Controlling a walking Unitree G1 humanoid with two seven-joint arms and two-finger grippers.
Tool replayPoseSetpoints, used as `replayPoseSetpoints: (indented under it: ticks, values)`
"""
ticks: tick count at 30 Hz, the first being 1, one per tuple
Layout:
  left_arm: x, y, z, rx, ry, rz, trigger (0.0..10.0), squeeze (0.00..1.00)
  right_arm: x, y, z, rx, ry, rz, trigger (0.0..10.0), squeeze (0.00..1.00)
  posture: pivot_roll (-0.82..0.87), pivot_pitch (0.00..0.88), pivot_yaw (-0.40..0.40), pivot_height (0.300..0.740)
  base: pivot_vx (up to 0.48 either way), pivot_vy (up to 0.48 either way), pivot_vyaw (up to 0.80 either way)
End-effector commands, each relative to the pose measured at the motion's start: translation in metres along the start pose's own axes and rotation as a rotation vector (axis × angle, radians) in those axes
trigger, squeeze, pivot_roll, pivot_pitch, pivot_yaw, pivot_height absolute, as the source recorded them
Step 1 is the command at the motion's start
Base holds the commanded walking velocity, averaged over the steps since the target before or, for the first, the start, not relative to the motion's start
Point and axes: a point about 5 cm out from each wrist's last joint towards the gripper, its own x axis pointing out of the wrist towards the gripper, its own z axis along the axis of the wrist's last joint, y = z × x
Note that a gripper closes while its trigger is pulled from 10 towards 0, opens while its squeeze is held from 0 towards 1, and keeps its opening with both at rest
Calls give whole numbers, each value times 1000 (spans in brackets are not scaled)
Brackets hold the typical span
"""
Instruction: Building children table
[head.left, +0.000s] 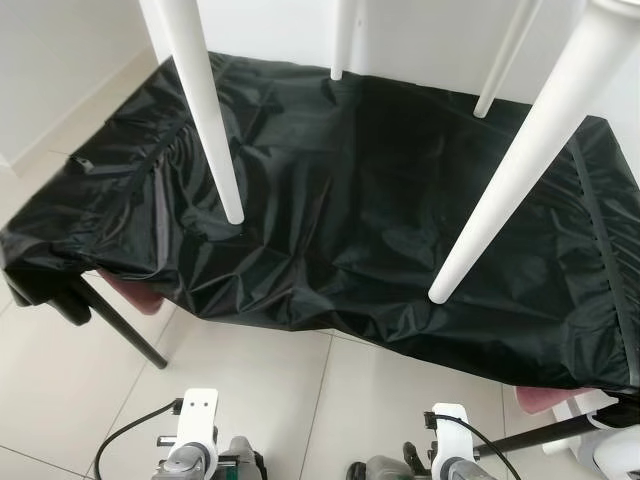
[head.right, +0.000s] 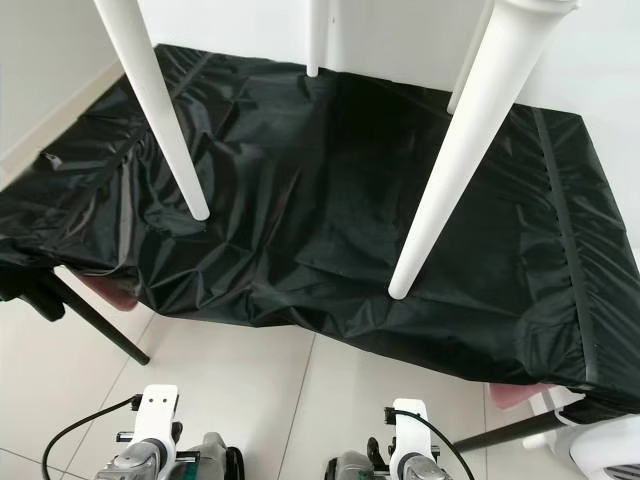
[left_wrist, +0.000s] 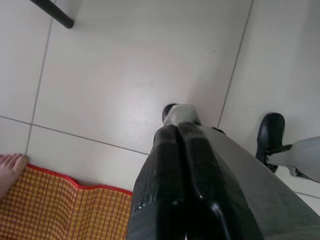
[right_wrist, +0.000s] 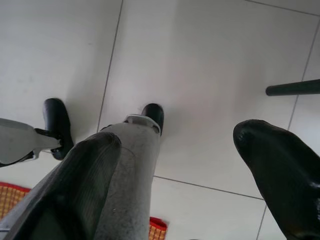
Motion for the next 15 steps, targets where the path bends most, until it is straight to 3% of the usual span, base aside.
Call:
replayPoseSetpoints:
  ticks: [1, 6, 15]
  values:
    - [-1, -2, -7, 17, 35, 18, 10000, 0, -2, 2, -9, -3, 32, -4, 10000, 0, 67, 0, 11, 740, 0, 0, 0]
    - [0, -7, -8, 91, 42, -8, 10000, 0, -1, 4, -8, -4, 35, -6, 10000, 0, 58, 0, 3, 740, 0, 0, 0]
    - [-1, -7, -11, 124, 55, -10, 10000, 0, -1, 3, -9, -8, 39, -16, 10000, 0, 59, 0, -3, 740, 0, 0, 0]
